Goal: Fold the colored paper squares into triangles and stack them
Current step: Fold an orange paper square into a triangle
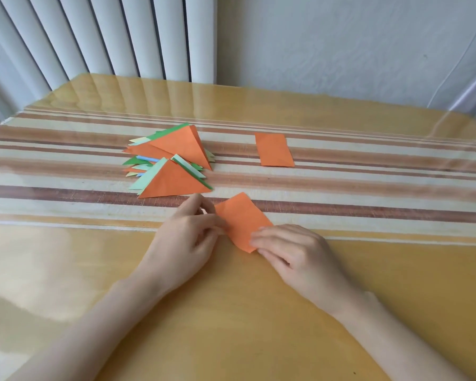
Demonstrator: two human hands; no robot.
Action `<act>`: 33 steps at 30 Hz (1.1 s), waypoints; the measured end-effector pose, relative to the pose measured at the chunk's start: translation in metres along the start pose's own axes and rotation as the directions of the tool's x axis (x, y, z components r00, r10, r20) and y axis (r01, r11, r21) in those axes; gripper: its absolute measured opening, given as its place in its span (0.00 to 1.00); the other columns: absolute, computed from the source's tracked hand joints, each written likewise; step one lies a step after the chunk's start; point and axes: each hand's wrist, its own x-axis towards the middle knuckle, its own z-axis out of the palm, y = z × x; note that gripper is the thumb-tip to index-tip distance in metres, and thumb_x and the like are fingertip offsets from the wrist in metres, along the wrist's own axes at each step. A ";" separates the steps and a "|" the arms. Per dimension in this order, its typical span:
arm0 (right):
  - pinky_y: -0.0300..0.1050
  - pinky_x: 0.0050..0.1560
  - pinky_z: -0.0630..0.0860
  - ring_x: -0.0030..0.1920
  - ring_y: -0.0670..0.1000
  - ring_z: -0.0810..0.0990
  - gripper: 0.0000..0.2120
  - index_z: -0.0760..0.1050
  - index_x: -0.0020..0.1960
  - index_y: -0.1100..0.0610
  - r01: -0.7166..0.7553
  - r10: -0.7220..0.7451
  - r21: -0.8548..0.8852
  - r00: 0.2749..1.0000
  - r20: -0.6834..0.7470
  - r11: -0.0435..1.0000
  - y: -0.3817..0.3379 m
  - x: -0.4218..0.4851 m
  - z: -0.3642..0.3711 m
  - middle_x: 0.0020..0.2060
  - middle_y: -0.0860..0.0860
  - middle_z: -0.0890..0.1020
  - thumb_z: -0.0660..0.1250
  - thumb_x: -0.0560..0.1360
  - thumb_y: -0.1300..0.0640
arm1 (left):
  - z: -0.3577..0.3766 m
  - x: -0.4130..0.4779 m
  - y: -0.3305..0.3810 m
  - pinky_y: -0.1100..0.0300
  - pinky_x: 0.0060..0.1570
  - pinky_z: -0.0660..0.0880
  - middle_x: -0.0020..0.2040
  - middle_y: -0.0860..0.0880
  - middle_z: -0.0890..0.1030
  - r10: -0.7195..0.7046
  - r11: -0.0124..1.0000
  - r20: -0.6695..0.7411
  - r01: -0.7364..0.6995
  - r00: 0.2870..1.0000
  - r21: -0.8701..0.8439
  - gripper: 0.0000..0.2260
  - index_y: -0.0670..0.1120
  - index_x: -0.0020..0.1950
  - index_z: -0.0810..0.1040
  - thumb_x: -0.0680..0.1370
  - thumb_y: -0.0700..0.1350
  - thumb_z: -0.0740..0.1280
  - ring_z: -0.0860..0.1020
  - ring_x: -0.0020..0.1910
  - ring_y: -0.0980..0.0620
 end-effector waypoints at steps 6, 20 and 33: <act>0.44 0.51 0.77 0.50 0.45 0.81 0.10 0.83 0.46 0.56 -0.187 0.180 0.168 0.982 0.054 0.968 0.001 -0.002 -0.006 0.46 0.46 0.83 0.64 0.75 0.53 | -0.007 -0.010 -0.007 0.57 0.61 0.68 0.62 0.48 0.79 0.185 0.951 0.261 -0.240 0.947 0.197 0.22 0.43 0.61 0.80 0.72 0.42 0.55 0.75 0.60 0.50; 0.45 0.46 0.67 0.42 0.48 0.69 0.15 0.76 0.37 0.52 -0.536 0.538 0.084 0.843 -0.004 0.840 0.006 0.016 0.002 0.34 0.43 0.75 0.63 0.73 0.42 | -0.015 -0.012 -0.003 0.57 0.51 0.71 0.57 0.52 0.80 0.239 0.947 0.293 -0.289 0.926 0.140 0.17 0.46 0.59 0.81 0.76 0.44 0.58 0.77 0.53 0.53; 0.48 0.43 0.62 0.41 0.51 0.69 0.10 0.71 0.36 0.52 -0.566 0.561 -0.111 0.824 -0.080 0.817 0.003 0.019 0.011 0.34 0.42 0.71 0.66 0.71 0.47 | -0.005 -0.013 0.002 0.54 0.50 0.71 0.55 0.52 0.74 0.170 0.968 0.237 -0.207 0.956 0.140 0.21 0.45 0.70 0.70 0.77 0.44 0.58 0.74 0.50 0.50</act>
